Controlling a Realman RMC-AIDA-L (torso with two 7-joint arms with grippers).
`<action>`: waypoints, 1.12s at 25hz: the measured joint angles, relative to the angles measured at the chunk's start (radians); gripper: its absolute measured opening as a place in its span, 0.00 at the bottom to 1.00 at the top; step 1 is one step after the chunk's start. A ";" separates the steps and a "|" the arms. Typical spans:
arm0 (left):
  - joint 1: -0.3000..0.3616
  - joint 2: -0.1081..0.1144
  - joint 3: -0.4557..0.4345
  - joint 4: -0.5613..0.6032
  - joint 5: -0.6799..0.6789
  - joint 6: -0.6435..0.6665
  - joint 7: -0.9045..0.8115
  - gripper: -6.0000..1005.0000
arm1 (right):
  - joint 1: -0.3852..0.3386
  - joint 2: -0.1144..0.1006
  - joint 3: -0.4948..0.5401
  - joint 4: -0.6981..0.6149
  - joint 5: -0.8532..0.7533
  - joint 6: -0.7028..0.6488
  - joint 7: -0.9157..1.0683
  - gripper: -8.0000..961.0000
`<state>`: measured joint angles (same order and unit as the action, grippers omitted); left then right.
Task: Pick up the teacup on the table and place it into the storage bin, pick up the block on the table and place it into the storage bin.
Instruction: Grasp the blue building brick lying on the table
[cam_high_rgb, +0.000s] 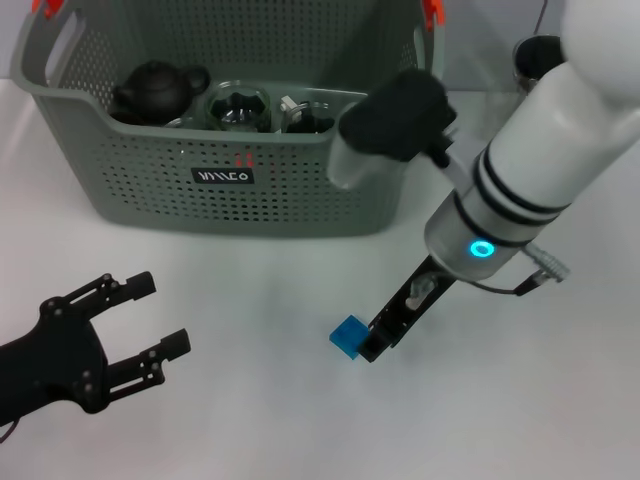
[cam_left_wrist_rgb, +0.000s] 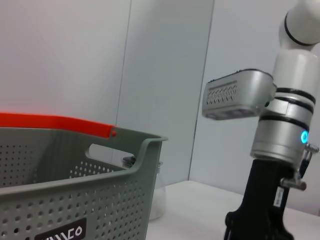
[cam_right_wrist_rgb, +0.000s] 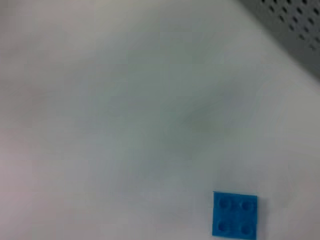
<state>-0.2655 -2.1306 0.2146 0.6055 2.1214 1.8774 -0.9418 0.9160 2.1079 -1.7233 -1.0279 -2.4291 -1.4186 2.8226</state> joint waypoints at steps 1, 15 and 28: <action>-0.001 0.000 0.000 0.000 0.000 0.000 0.000 0.80 | 0.001 0.000 -0.013 0.001 -0.001 0.016 0.009 0.62; 0.003 -0.004 0.000 -0.001 0.000 -0.015 0.000 0.80 | 0.004 0.003 -0.105 0.060 0.002 0.150 0.049 0.62; 0.002 -0.005 0.000 -0.001 0.000 -0.015 0.000 0.80 | 0.005 0.004 -0.192 0.084 0.022 0.228 0.048 0.62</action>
<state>-0.2634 -2.1353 0.2148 0.6044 2.1214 1.8621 -0.9418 0.9209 2.1123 -1.9150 -0.9442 -2.4070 -1.1909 2.8704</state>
